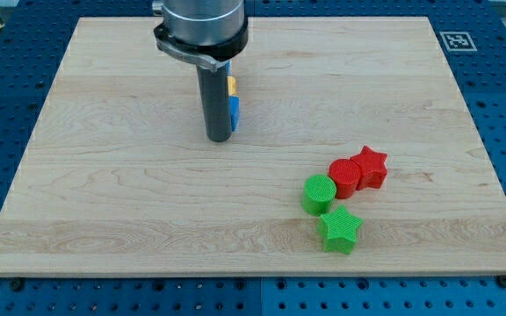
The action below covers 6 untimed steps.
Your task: Push the green circle in between the red circle and green star
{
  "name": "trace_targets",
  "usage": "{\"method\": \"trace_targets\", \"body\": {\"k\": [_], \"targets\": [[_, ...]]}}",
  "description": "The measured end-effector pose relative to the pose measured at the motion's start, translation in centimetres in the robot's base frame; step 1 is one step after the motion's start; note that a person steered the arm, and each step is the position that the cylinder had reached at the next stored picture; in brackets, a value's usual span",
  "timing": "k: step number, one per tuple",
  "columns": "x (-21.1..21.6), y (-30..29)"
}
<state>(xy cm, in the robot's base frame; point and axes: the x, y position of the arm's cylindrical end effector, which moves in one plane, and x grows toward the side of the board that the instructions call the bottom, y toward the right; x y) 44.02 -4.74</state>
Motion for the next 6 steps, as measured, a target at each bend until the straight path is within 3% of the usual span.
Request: {"method": "trace_targets", "body": {"k": [1,3,4,6], "targets": [[-0.7,0.4],[6.1,0.5],[9.0,2.5],[9.8,8.7]]}}
